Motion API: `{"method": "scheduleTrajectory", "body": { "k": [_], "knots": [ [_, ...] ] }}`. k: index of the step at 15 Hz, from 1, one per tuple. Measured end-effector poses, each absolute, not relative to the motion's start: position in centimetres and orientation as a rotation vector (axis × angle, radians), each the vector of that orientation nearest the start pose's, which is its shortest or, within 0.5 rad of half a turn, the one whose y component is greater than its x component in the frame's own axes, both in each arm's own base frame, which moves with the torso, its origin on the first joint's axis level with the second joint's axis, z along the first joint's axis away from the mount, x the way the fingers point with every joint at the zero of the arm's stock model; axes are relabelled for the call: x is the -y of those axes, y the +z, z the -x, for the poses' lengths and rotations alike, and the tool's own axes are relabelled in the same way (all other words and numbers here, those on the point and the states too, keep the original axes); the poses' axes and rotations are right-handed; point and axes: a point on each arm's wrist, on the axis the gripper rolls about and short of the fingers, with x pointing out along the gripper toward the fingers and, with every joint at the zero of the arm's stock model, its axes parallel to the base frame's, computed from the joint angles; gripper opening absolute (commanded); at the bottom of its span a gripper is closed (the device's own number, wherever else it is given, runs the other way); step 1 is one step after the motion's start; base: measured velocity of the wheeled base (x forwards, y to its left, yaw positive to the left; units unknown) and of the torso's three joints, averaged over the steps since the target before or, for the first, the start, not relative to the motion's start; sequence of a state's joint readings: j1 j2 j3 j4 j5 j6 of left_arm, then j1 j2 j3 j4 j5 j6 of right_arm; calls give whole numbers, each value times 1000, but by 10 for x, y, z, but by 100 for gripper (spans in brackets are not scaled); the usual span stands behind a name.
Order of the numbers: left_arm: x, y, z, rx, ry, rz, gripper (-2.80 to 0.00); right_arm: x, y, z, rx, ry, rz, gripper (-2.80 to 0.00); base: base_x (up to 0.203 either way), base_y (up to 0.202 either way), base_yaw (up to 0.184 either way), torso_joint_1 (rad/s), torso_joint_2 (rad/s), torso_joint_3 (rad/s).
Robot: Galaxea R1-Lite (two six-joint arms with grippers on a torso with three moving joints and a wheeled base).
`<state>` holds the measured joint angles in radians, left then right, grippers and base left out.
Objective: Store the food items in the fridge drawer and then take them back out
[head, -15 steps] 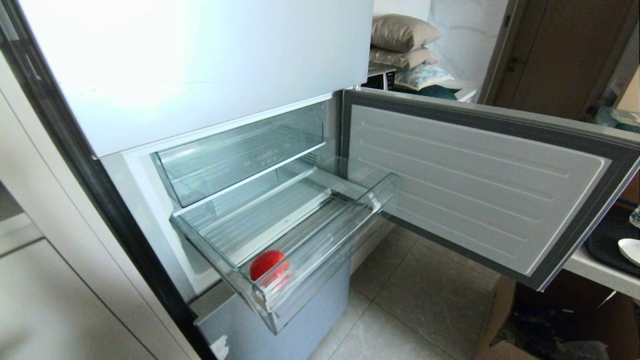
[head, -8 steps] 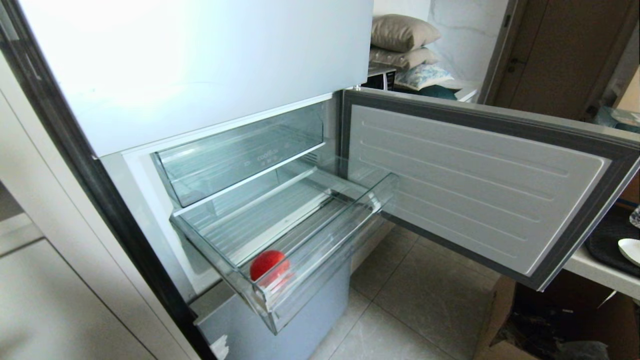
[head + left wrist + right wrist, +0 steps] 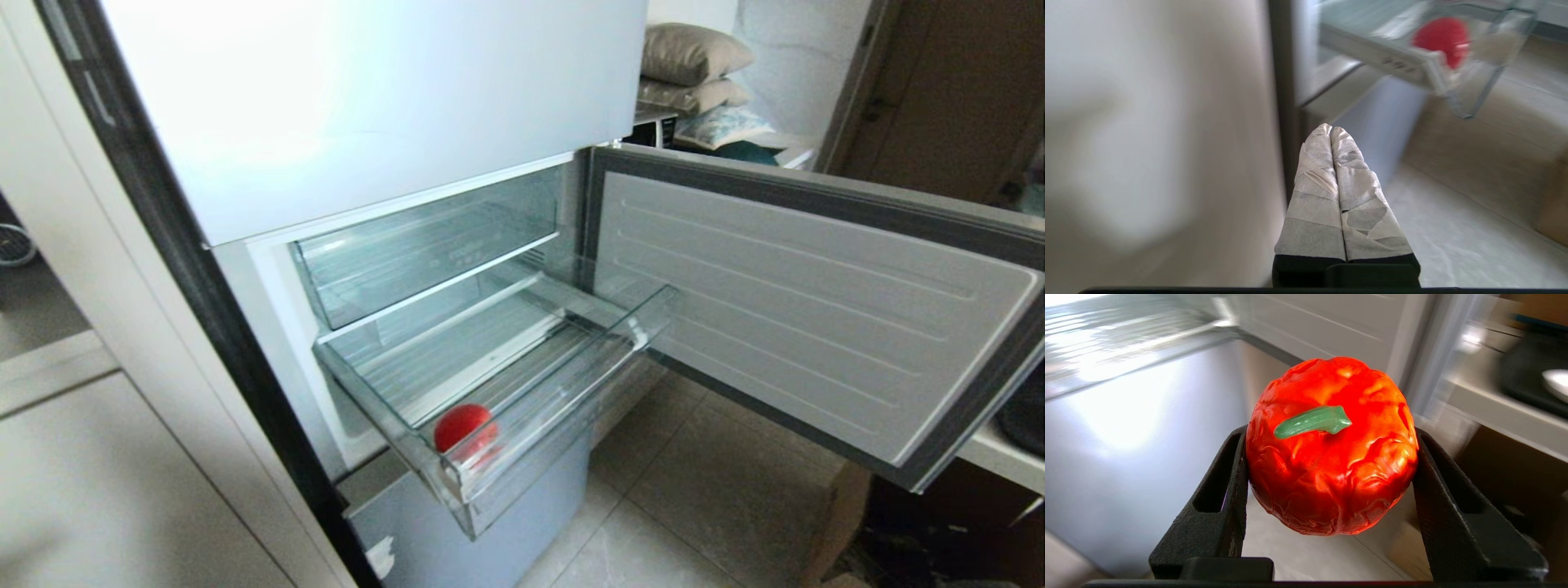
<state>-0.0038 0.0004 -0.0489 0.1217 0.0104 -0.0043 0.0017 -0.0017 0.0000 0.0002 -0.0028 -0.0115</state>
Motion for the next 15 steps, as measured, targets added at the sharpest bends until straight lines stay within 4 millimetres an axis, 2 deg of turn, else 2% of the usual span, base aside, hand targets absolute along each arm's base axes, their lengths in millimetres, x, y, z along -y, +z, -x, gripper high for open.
{"method": "scheduleTrajectory", "body": {
  "k": [12, 15],
  "knots": [
    [0, 76, 27, -73, 7, 4, -280, 0, 75, 23, 1, -2, 4, -280, 2, -7, 174, 3, 2, 2],
    [0, 76, 27, -73, 6, 4, -280, 0, 75, 23, 0, -1, 10, -280, -1, -6, 76, 1, -2, 1]
  ]
}}
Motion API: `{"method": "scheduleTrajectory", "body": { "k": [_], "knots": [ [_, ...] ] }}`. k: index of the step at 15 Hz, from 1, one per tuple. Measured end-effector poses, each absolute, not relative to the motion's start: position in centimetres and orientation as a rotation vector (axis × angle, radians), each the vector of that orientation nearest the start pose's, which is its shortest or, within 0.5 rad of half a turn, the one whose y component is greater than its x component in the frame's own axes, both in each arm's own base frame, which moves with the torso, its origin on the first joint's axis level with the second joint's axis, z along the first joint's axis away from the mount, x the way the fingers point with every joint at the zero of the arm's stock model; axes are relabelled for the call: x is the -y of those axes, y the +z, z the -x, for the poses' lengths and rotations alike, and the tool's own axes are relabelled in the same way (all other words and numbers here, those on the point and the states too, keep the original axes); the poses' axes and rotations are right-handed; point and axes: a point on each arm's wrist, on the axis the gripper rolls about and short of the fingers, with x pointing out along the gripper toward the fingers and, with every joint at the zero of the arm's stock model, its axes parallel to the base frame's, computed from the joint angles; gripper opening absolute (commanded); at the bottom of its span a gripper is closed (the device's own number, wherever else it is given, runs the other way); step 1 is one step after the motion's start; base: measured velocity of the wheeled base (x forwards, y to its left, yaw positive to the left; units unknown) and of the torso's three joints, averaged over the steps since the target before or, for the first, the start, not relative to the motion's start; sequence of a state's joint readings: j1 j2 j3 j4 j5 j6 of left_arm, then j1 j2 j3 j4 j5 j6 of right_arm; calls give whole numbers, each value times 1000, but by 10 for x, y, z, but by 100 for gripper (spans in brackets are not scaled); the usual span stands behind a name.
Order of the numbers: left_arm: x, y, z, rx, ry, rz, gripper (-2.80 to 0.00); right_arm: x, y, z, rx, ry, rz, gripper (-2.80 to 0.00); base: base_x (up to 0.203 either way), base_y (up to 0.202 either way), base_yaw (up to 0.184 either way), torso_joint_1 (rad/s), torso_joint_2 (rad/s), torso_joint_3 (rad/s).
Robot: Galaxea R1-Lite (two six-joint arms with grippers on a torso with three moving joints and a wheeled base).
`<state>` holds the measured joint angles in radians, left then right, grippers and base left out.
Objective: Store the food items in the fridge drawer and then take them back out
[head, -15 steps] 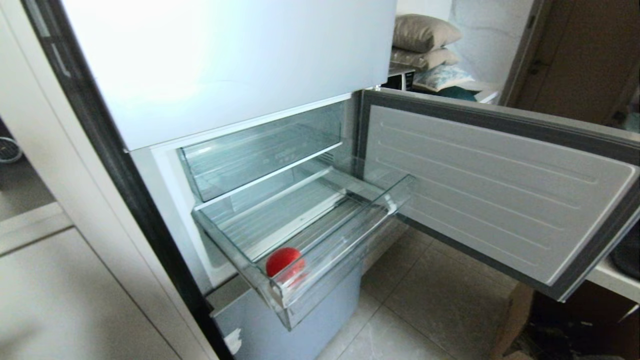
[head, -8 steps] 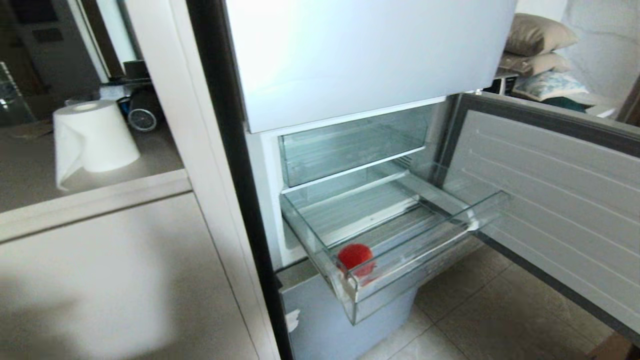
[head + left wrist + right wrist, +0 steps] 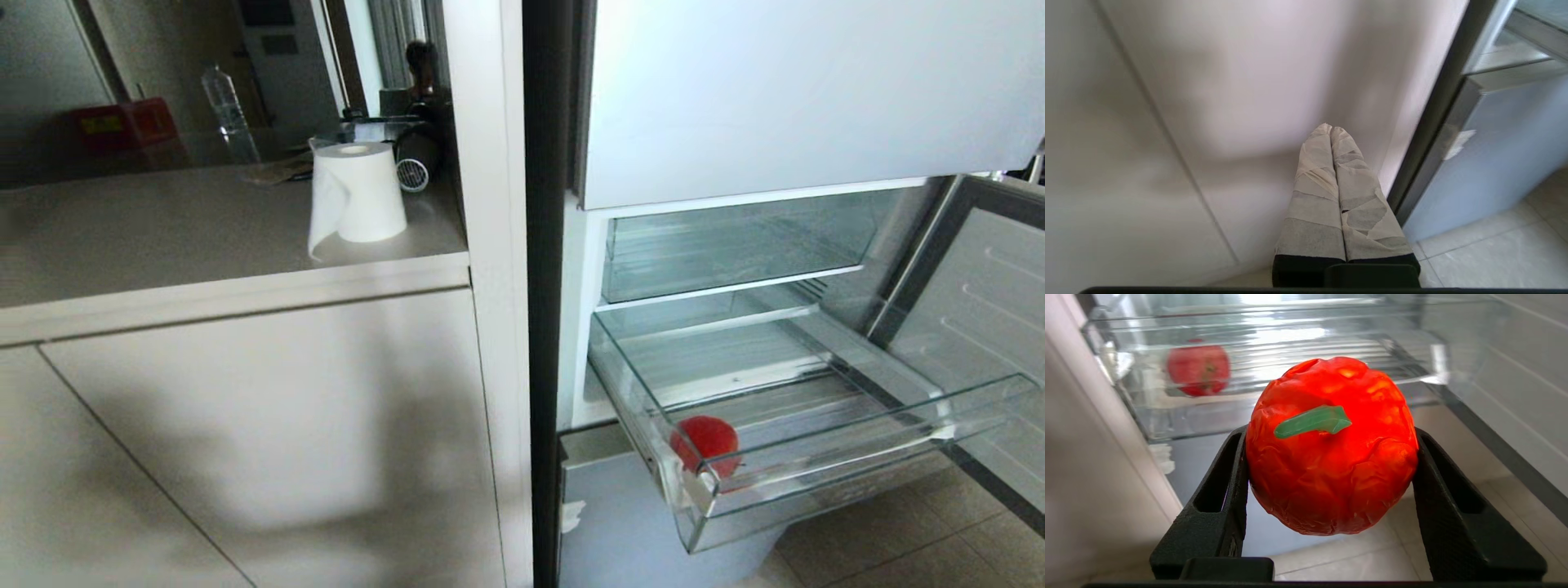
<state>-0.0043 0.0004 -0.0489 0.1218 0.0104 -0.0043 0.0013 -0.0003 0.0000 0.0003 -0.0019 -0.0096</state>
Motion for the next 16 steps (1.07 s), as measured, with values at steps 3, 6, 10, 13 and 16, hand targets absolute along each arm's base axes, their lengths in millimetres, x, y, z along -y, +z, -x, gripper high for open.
{"method": "scheduleTrajectory", "body": {
  "k": [3, 6, 10, 13, 16],
  "knots": [
    [0, 76, 27, -74, 6, 4, -280, 0, 76, 21, -30, 10, 48, -280, 0, 0, 0, 0, 0, 0],
    [0, 76, 27, -74, 7, 4, -280, 0, 86, 13, -92, 10, 85, -280, 0, 0, 0, 0, 0, 0],
    [0, 76, 27, -74, 6, 4, -280, 0, 139, -13, -193, 13, 53, -280, 0, 0, 0, 0, 0, 0],
    [0, 76, 27, -74, 6, 4, -280, -1, 184, -55, -290, 44, 38, -280, 0, 0, 0, 0, 0, 0],
    [0, 76, 27, -73, 6, 4, -280, -1, 211, -113, -384, 68, 25, -280, 0, 0, 0, 0, 0, 0]
  ]
}}
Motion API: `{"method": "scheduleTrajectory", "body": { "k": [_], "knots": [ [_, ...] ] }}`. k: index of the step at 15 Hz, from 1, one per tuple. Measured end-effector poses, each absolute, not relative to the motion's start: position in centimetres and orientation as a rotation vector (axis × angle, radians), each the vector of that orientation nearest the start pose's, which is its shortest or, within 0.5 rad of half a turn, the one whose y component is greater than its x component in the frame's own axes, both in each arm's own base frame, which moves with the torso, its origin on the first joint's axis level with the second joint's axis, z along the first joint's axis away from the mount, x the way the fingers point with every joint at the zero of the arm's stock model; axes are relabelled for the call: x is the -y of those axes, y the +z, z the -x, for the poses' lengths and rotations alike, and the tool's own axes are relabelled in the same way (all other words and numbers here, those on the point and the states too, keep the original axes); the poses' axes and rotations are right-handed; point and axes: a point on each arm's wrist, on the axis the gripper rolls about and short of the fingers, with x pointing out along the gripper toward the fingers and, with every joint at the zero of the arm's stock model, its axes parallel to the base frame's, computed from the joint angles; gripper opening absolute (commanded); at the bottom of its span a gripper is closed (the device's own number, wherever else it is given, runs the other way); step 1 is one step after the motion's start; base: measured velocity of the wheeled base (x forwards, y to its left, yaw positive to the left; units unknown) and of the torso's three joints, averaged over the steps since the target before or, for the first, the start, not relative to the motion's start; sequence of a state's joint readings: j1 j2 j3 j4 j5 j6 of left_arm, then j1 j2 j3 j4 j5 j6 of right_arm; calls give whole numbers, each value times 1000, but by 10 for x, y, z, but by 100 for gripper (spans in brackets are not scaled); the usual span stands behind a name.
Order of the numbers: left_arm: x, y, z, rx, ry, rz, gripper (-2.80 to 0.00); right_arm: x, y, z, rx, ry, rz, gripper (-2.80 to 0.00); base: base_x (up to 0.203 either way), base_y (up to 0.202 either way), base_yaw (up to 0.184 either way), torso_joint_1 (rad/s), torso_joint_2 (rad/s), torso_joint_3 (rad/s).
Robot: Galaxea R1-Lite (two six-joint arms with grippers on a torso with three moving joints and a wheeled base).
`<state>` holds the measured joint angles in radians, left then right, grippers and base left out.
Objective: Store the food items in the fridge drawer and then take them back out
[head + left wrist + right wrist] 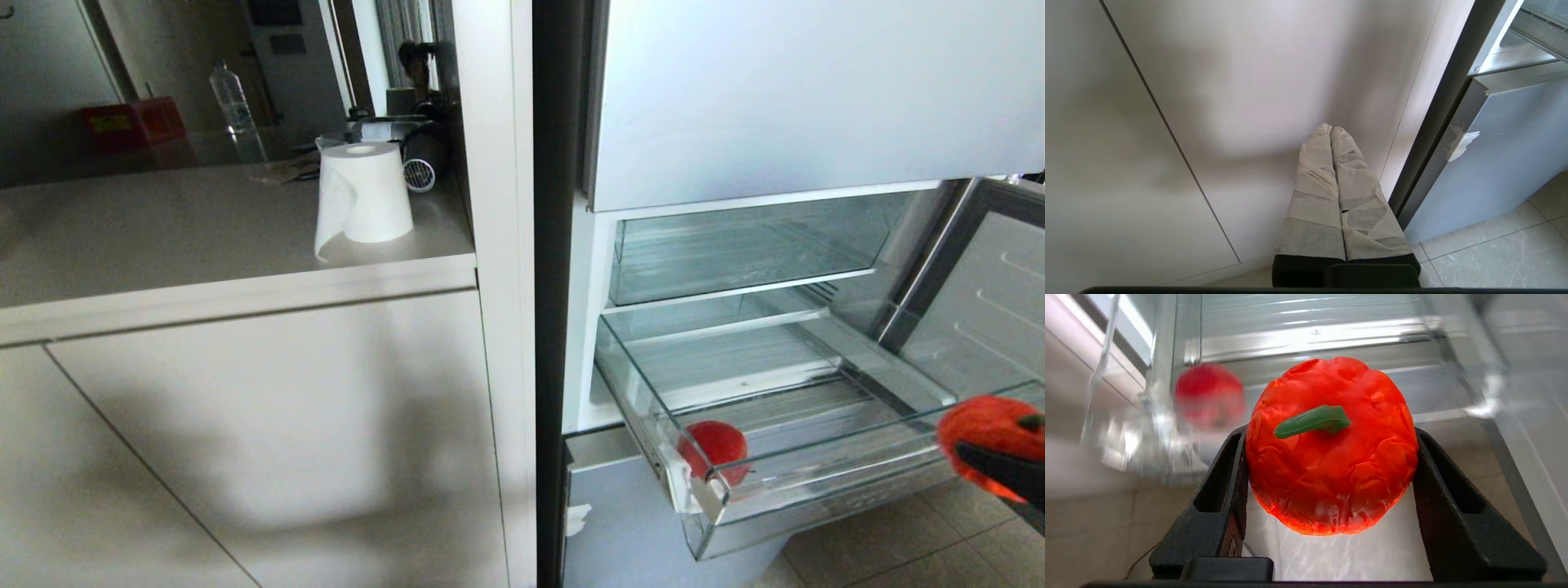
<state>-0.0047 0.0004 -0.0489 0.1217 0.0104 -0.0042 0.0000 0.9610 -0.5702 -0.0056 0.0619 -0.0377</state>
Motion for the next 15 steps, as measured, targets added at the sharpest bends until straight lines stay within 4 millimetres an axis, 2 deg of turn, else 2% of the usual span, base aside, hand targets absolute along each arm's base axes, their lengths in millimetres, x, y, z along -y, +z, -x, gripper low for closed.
{"method": "scheduleTrajectory", "body": {
  "k": [3, 6, 8, 11, 15],
  "knots": [
    [0, 76, 27, -74, 6, 3, -280, -2, 219, -182, -424, 97, 14, -280, 0, 0, 0, 0, 0, 0],
    [0, 76, 27, -74, 6, 4, -280, -3, 208, -240, -437, 108, 7, -280, 0, 0, 0, 0, 0, 0],
    [0, 76, 27, -73, 6, 4, -280, -2, 197, -269, -442, 125, 1, -280, 0, 0, 0, 0, 0, 0],
    [0, 76, 27, -74, 6, 4, -280, -3, 179, -300, -432, 143, 0, -280, 0, 0, 0, 0, 0, 0],
    [0, 76, 27, -74, 6, 4, -280, -2, 158, -324, -485, 138, -5, -280, 0, 0, 0, 0, 0, 0]
  ]
}}
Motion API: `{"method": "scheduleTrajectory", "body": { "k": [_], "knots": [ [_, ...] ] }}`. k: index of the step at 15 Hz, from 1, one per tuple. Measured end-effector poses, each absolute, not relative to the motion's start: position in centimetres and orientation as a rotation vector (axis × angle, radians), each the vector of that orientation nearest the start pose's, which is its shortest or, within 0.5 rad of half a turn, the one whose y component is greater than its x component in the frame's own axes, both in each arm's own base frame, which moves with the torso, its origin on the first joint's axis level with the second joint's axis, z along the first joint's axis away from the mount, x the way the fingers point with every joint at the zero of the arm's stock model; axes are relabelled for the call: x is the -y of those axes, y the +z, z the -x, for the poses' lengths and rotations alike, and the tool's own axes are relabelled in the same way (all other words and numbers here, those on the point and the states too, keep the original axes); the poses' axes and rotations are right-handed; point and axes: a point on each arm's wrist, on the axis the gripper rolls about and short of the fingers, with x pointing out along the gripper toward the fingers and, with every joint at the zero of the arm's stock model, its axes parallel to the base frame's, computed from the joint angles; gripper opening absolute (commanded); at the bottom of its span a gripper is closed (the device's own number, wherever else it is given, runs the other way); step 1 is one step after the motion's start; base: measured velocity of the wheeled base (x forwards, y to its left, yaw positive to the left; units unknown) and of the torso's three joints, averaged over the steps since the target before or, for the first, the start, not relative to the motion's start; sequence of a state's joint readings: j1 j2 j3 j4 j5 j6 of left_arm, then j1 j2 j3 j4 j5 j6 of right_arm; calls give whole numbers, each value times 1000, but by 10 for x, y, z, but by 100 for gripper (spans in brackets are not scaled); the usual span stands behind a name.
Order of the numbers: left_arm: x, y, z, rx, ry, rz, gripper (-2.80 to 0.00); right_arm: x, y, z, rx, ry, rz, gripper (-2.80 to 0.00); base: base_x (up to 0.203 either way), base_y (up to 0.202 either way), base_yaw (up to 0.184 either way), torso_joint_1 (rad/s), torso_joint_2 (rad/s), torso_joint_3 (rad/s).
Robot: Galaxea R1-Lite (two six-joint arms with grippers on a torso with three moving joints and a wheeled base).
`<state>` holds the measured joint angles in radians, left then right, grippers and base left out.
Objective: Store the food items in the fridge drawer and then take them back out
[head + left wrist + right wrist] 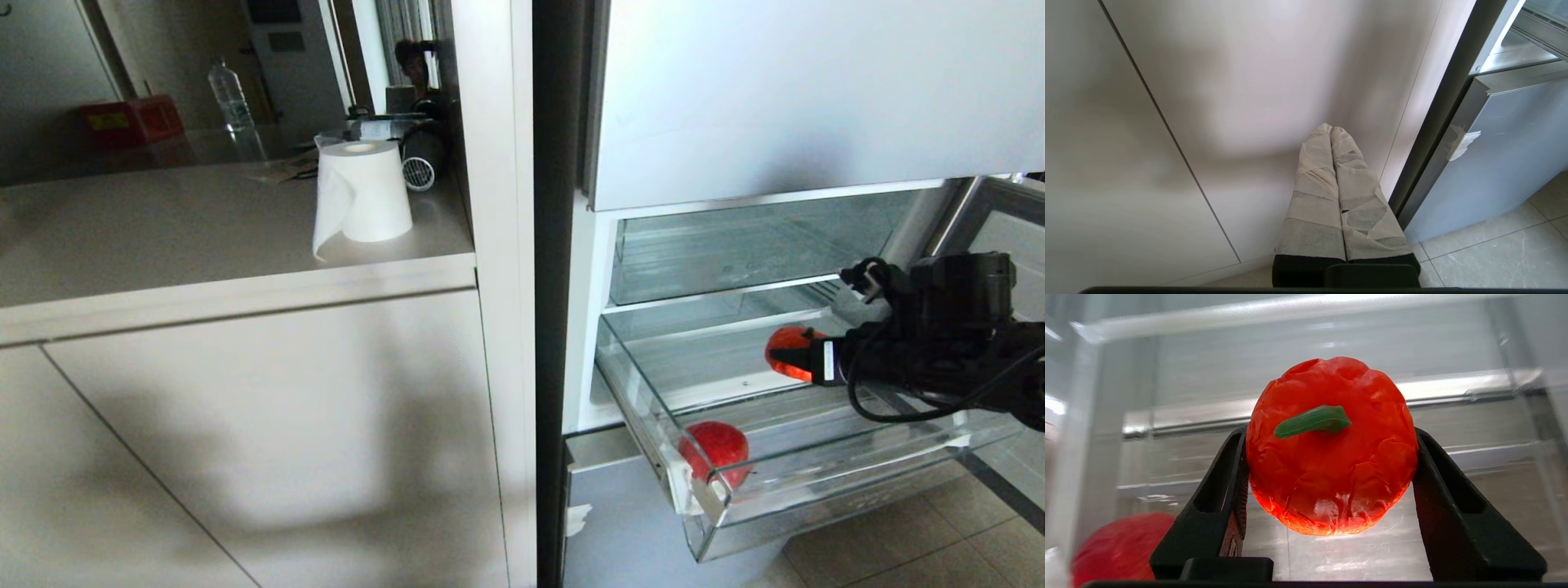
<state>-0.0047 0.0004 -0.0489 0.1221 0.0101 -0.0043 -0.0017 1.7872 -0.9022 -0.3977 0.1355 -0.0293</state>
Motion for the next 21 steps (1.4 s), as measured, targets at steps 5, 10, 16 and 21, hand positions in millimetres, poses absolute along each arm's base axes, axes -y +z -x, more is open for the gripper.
{"method": "scheduleTrajectory", "body": {
  "k": [5, 10, 16, 21],
  "knots": [
    [0, 76, 27, -74, 6, 4, -280, -2, 135, -342, -543, 137, -10, 0, 0, 0, 0, 0, 0, 0],
    [0, 76, 27, -74, 6, 4, -280, -4, 135, -343, -540, 134, -12, 0, 0, 0, 0, 0, 0, 0],
    [0, 76, 27, -74, 6, 4, -280, -6, 193, -276, -393, 109, 3, -280, 0, 0, 0, 0, 0, 0],
    [0, 77, 27, -73, 6, 4, -280, -6, 183, -188, -393, 43, 6, -280, 0, 0, 0, 0, 0, 0]
  ]
}}
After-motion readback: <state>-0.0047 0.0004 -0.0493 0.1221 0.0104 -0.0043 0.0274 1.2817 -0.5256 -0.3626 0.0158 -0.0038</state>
